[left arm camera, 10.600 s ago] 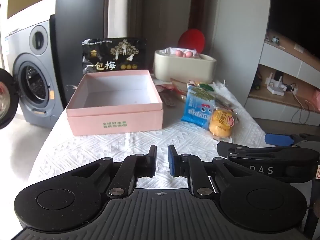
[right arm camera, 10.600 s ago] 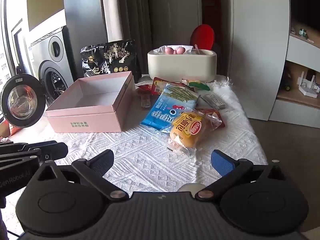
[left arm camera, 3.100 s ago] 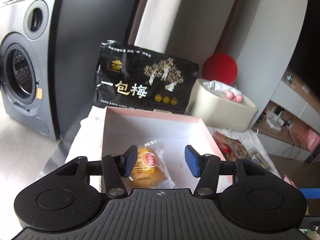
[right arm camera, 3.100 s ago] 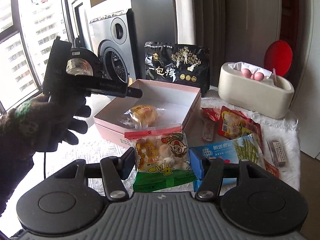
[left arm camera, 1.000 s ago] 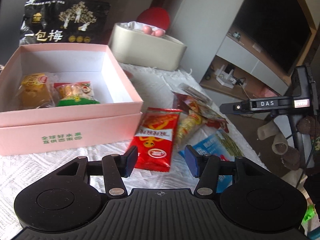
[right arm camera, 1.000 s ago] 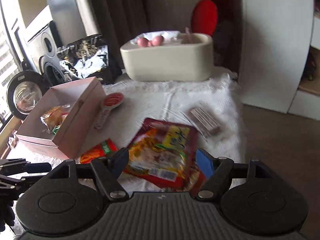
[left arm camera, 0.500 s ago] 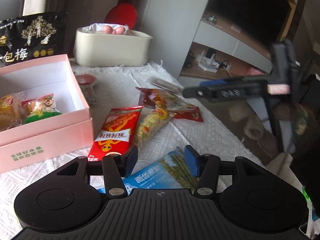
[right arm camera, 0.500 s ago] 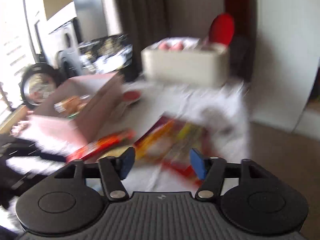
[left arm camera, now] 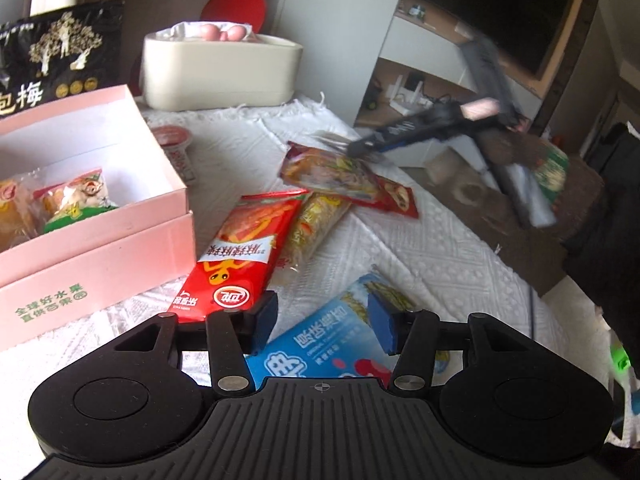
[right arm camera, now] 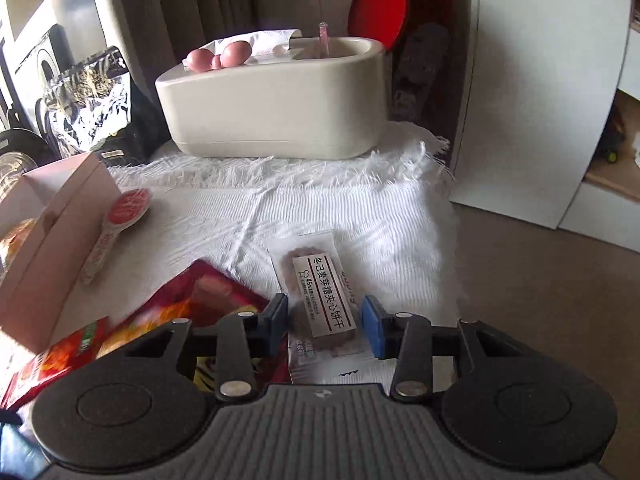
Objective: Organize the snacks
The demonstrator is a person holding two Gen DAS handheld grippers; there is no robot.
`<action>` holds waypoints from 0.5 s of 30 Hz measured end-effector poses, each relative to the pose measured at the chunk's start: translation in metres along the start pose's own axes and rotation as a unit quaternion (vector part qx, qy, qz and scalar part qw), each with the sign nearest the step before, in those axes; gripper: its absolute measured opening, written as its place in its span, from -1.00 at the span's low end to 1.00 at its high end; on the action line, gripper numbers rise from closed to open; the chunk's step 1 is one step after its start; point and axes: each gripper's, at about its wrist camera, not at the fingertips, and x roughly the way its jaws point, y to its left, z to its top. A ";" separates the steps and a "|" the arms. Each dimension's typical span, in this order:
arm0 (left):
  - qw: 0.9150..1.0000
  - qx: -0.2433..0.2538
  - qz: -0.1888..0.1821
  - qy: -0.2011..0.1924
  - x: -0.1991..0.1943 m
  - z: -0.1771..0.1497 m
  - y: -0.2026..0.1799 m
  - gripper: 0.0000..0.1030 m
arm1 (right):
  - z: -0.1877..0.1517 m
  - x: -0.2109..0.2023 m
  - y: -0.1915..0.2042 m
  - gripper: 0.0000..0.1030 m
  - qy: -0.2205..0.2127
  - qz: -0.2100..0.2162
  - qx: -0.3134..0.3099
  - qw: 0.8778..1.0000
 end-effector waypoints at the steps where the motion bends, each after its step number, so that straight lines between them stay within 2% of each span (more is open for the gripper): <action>1: 1.000 -0.006 -0.005 -0.001 0.002 0.000 0.003 -0.03 | -0.007 -0.013 0.001 -0.23 -0.002 0.006 0.001 1.000; 7: 1.000 -0.016 -0.023 0.012 0.011 -0.003 0.007 -0.06 | -0.067 -0.087 0.020 -0.23 -0.017 0.036 0.021 0.999; 12: 0.999 -0.008 -0.035 0.033 -0.005 -0.019 0.003 -0.06 | -0.116 -0.106 0.057 -0.21 0.010 0.065 -0.008 0.998; 14: 0.999 0.002 -0.030 0.038 -0.017 -0.026 -0.001 -0.06 | -0.127 -0.112 0.074 -0.08 0.008 0.063 -0.040 0.997; 15: 0.999 0.008 -0.021 0.039 -0.022 -0.029 -0.004 -0.06 | -0.132 -0.115 0.083 0.17 0.005 0.067 -0.062 0.996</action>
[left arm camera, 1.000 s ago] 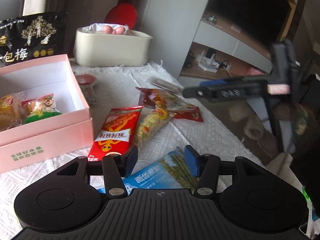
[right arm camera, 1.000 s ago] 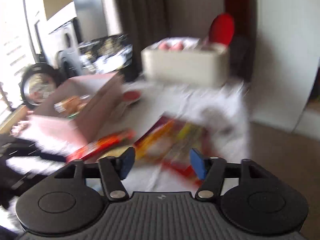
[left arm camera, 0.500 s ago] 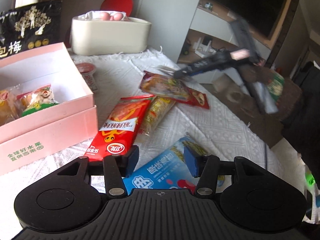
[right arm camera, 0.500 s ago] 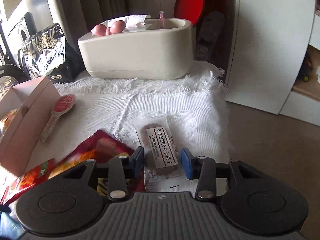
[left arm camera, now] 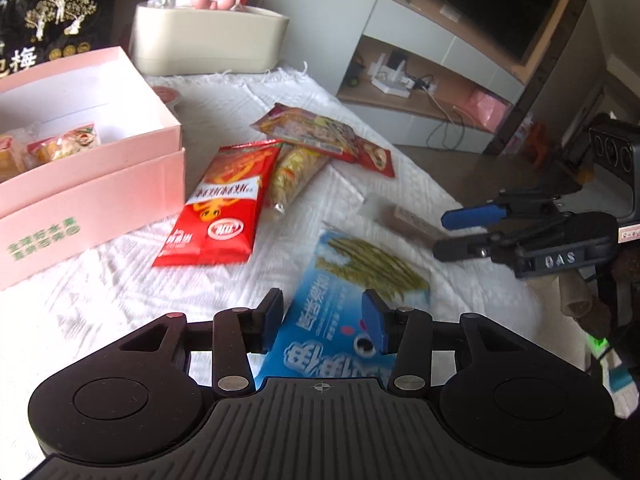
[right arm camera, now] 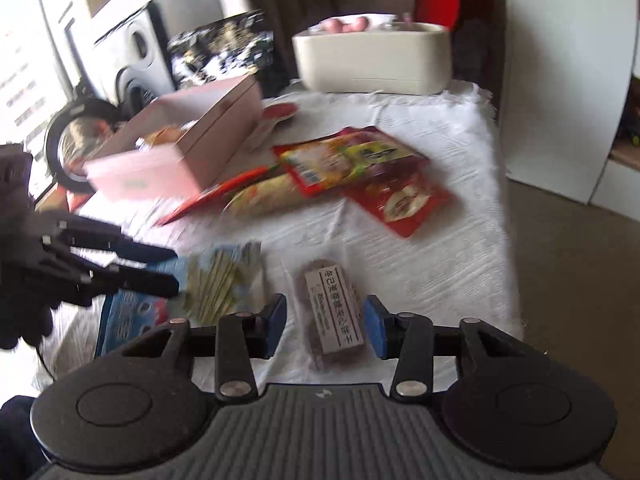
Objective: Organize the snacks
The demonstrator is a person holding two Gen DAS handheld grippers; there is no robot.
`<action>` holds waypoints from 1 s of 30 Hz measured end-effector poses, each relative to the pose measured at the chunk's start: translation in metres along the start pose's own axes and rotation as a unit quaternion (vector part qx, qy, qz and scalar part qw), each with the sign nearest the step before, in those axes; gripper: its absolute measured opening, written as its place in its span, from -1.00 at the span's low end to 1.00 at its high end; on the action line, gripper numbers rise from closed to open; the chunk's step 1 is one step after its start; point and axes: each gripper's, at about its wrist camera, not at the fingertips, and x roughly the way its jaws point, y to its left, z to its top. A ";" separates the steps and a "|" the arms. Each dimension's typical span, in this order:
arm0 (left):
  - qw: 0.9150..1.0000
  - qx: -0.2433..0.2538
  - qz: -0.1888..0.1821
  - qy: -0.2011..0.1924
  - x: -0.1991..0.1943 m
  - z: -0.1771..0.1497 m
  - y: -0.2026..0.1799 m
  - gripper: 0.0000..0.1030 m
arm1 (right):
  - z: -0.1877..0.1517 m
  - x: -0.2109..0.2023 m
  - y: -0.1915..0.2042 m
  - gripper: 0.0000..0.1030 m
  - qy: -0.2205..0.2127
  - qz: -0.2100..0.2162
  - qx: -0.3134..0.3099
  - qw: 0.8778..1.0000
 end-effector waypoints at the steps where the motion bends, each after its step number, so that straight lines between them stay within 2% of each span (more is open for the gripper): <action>1: 1.000 0.006 0.010 -0.001 -0.005 -0.002 -0.003 -0.06 | -0.003 -0.002 0.007 0.38 -0.001 0.007 -0.015 1.000; 4: 0.998 0.032 0.044 -0.014 -0.021 -0.006 -0.017 -0.06 | -0.008 0.001 0.028 0.41 0.006 0.034 -0.056 0.998; 7: 0.996 0.066 0.061 -0.018 -0.028 -0.006 -0.035 -0.05 | -0.005 0.012 0.042 0.41 -0.009 0.003 -0.083 0.997; 9: 0.993 0.088 0.075 -0.011 -0.024 -0.005 -0.047 -0.04 | 0.000 0.022 0.042 0.41 -0.018 -0.020 -0.062 0.998; 14: 0.980 0.149 0.131 0.016 0.002 -0.010 -0.072 -0.03 | 0.004 0.012 0.019 0.42 -0.059 -0.014 0.012 0.998; 16: 0.977 0.161 0.137 0.022 0.009 -0.013 -0.075 0.02 | 0.000 0.007 0.009 0.43 -0.076 -0.051 0.030 0.995; 19: 0.976 0.175 0.125 0.029 0.016 -0.012 -0.079 0.24 | -0.010 0.008 -0.010 0.44 -0.080 -0.094 0.064 0.990; 21: 0.980 0.172 0.093 0.033 0.016 -0.009 -0.079 0.32 | -0.017 0.012 -0.026 0.44 -0.075 -0.089 0.107 0.987; 24: 0.987 0.150 0.056 0.030 0.011 -0.001 -0.073 0.27 | -0.026 0.012 -0.033 0.54 -0.102 -0.072 0.133 0.983; 25: 0.987 0.145 0.059 0.023 0.008 0.002 -0.070 0.27 | -0.027 0.013 -0.032 0.55 -0.104 -0.074 0.131 0.983; 27: 0.988 0.127 0.093 0.003 0.003 0.010 -0.057 0.25 | -0.028 0.014 -0.028 0.56 -0.105 -0.079 0.123 0.984; 30: 0.992 0.051 0.111 -0.015 0.005 0.023 -0.023 0.11 | -0.029 0.012 -0.024 0.57 -0.107 -0.077 0.117 0.984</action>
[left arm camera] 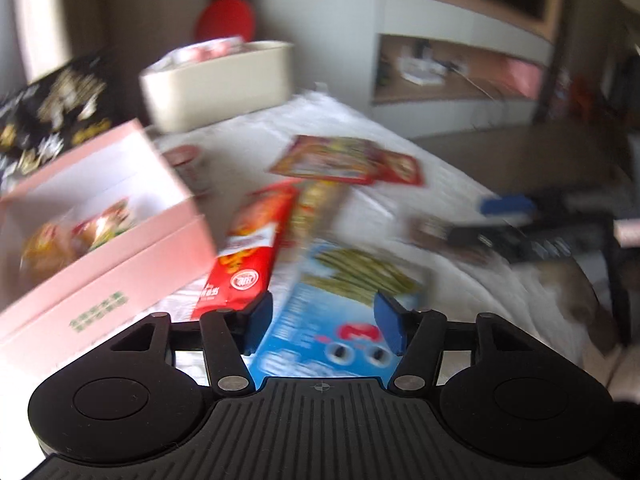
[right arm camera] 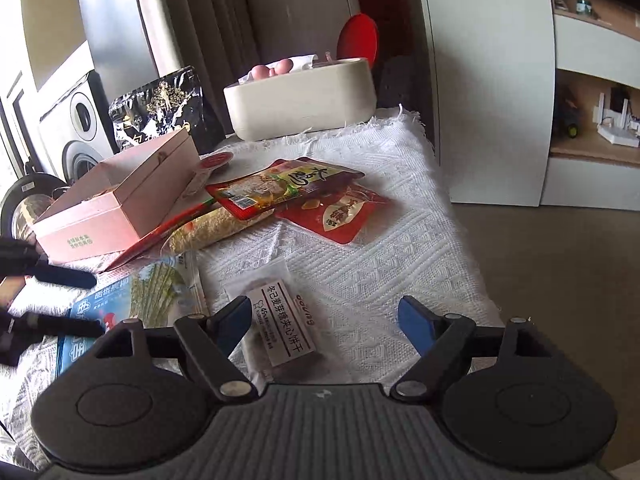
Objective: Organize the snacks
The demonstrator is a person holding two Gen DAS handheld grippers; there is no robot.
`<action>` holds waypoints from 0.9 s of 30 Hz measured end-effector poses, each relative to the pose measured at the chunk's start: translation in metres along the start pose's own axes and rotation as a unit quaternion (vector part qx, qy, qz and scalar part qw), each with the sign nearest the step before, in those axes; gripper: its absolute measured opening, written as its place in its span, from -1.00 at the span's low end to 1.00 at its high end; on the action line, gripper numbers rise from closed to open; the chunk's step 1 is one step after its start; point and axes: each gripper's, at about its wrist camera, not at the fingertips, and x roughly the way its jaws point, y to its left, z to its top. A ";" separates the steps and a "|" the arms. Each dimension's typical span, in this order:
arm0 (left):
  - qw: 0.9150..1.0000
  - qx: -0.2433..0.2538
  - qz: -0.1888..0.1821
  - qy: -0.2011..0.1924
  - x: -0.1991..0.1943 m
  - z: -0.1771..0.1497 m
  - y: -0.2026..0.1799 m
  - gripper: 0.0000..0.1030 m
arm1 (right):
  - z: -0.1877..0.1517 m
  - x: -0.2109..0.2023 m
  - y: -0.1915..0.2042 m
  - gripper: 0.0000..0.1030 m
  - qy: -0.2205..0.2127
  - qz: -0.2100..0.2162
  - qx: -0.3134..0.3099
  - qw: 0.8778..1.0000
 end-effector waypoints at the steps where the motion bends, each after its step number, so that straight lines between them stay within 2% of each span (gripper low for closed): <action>1: 1.000 -0.026 -0.002 0.002 0.003 0.001 0.009 0.11 | -0.001 -0.002 0.001 0.57 0.000 0.010 -0.001 1.000; 3: 0.998 -0.055 -0.015 0.012 0.007 0.000 0.021 0.11 | -0.003 -0.007 0.005 0.57 0.010 0.048 -0.009 0.999; 5: 0.997 -0.060 -0.040 0.027 0.008 -0.005 0.022 0.11 | -0.005 -0.009 0.015 0.57 0.026 0.074 -0.036 0.996; 8: 0.997 -0.039 -0.055 0.037 0.006 -0.013 0.012 0.14 | -0.006 -0.005 0.038 0.57 0.033 0.061 -0.088 0.994; 10: 0.998 -0.026 -0.048 0.036 0.000 -0.016 0.005 0.16 | -0.003 0.002 0.045 0.57 0.037 0.062 -0.093 0.993; 14: 0.999 0.028 0.022 0.010 -0.017 -0.015 -0.015 0.14 | 0.005 0.011 0.054 0.57 0.035 0.065 -0.095 0.993; 16: 0.998 0.052 0.015 0.008 -0.020 -0.013 -0.027 0.14 | 0.007 0.009 0.052 0.57 0.028 0.063 -0.098 0.993; 18: 0.996 0.081 0.005 0.025 -0.014 -0.015 -0.040 0.14 | 0.009 0.003 0.043 0.57 0.018 0.054 -0.088 0.994; 20: 0.993 0.110 0.010 0.039 -0.004 -0.020 -0.052 0.16 | 0.010 -0.002 0.032 0.57 0.010 0.038 -0.074 0.996; 21: 0.992 0.120 0.006 0.030 -0.002 -0.021 -0.056 0.17 | 0.011 -0.003 0.025 0.57 0.007 0.026 -0.067 0.997; 22: 0.992 0.119 -0.005 0.039 0.001 -0.020 -0.058 0.17 | 0.010 -0.003 0.019 0.57 0.005 0.014 -0.060 0.998; 24: 0.991 0.129 -0.015 0.046 0.007 -0.019 -0.064 0.51 | 0.007 -0.001 0.008 0.57 0.008 -0.007 -0.044 0.999; 27: 0.988 0.140 -0.029 0.055 0.013 -0.021 -0.071 0.84 | 0.002 0.004 -0.005 0.60 0.009 -0.006 -0.015 1.000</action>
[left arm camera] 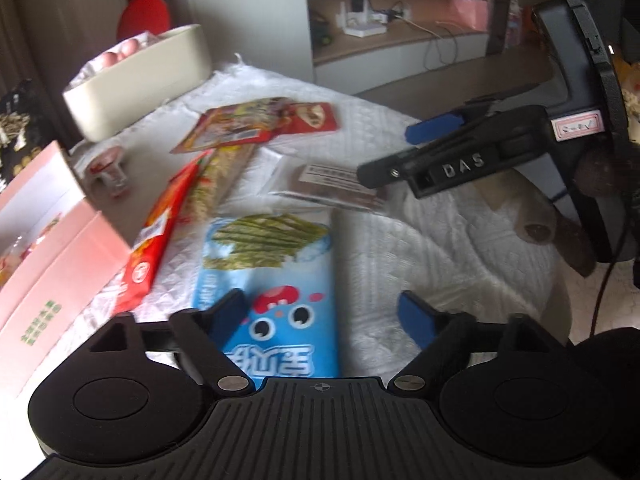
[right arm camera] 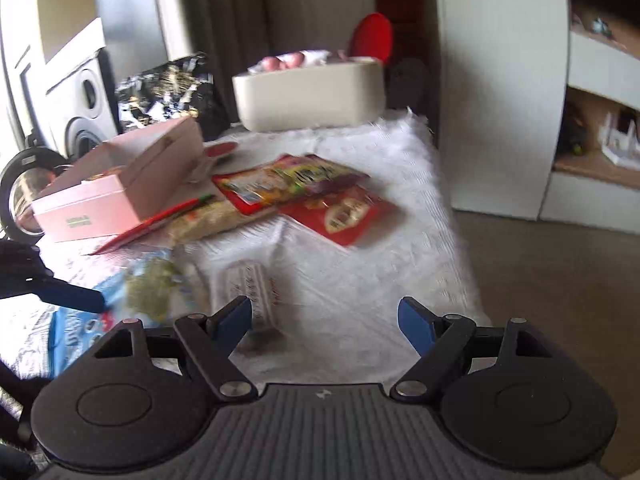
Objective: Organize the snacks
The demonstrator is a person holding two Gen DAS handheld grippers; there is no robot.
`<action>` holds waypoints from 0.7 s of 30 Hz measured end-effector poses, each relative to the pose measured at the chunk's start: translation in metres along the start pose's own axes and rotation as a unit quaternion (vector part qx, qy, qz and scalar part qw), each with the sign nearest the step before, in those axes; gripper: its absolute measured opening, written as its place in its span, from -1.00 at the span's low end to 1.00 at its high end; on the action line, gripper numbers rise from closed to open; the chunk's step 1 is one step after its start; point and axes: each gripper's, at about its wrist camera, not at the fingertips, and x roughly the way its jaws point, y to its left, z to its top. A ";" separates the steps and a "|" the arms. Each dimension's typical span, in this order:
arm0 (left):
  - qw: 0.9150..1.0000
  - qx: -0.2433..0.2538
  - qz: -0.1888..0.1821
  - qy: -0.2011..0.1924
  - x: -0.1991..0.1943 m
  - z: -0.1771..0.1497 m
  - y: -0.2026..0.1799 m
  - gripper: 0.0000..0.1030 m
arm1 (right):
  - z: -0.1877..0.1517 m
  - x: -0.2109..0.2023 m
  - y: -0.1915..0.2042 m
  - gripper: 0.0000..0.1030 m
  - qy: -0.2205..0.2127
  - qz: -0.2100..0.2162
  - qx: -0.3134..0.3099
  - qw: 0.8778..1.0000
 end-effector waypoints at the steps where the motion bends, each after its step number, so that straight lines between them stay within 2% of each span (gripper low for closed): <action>1: 1.000 0.000 -0.003 0.000 0.001 0.000 -0.001 0.85 | 0.000 0.000 0.000 0.60 0.000 0.002 0.000 1.000; 3: 1.000 -0.007 -0.006 -0.005 -0.001 0.000 0.002 0.82 | 0.000 0.000 0.000 0.62 0.000 0.002 -0.003 1.000; 5: 1.000 -0.024 0.001 -0.016 -0.007 0.000 0.008 0.70 | -0.001 0.001 0.001 0.64 0.001 0.002 -0.006 1.000; 8: 0.998 -0.048 0.048 -0.016 -0.008 -0.001 0.023 0.67 | -0.002 0.001 0.002 0.67 0.000 0.004 -0.008 1.000; 9: 0.997 -0.063 0.047 -0.008 -0.006 -0.001 0.031 0.76 | -0.001 0.001 0.003 0.69 0.001 0.005 -0.009 1.000; 16: 0.992 -0.129 -0.002 -0.010 0.010 -0.002 0.055 0.85 | -0.002 0.003 0.007 0.91 0.012 0.018 -0.029 0.999; 21: 0.992 -0.126 -0.006 -0.014 0.013 -0.003 0.052 0.86 | -0.001 0.004 0.008 0.99 0.020 0.028 -0.037 0.999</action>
